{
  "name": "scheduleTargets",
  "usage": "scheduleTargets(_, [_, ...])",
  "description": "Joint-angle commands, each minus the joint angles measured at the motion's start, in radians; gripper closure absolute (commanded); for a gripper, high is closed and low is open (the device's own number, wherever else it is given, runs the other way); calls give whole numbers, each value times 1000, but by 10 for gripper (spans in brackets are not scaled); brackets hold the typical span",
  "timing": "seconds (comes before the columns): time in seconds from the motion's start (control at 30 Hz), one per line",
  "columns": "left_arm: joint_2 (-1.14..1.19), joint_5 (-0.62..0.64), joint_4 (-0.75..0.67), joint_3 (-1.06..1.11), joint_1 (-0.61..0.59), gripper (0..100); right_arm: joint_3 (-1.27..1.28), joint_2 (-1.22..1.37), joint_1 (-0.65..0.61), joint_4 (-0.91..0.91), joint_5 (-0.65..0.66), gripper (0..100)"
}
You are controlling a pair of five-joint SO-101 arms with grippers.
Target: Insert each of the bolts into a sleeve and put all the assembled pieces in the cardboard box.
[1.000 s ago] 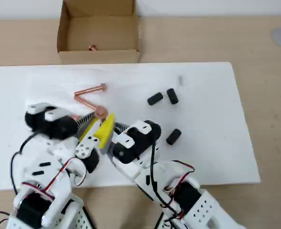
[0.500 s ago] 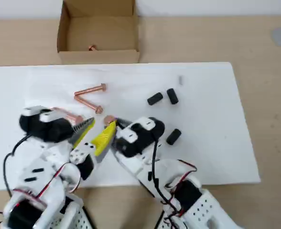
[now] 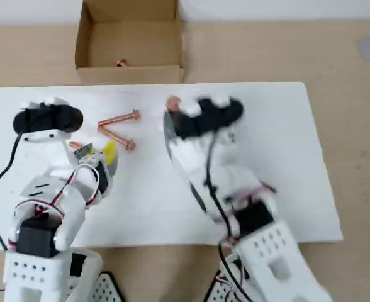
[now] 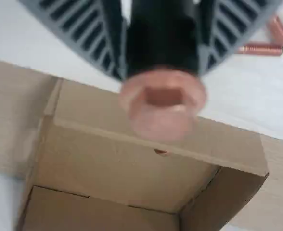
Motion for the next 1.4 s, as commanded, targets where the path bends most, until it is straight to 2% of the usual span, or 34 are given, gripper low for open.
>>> scheduleTargets(0.0, [8, -34, -8, -54, -20, 954, -295, 249, 21, -23, 8, 989])
scheduleTargets(0.1, [-16, -115, -8, -37, -21, 981, -467, 429, 21, -23, 9, 989])
scheduleTargets(0.23, [-85, -155, -8, 5, -21, 989, -685, 656, 24, -23, 11, 989])
scheduleTargets(0.47, [-263, -282, -6, 118, -21, 991, -1155, 1087, 102, -23, 43, 989])
scheduleTargets(0.6, [-367, -284, -6, 180, -23, 991, -1389, 1308, 139, -21, 92, 989])
scheduleTargets(0.8, [-455, -316, -6, 265, -23, 987, -1667, 1595, 153, -21, 94, 989])
scheduleTargets(1.2, [-467, -325, -6, 273, -23, 987, -2077, 2089, 199, -21, 94, 989])
scheduleTargets(1.37, [-467, -325, -6, 275, -23, 987, -2196, 2206, 222, 52, 94, 989])
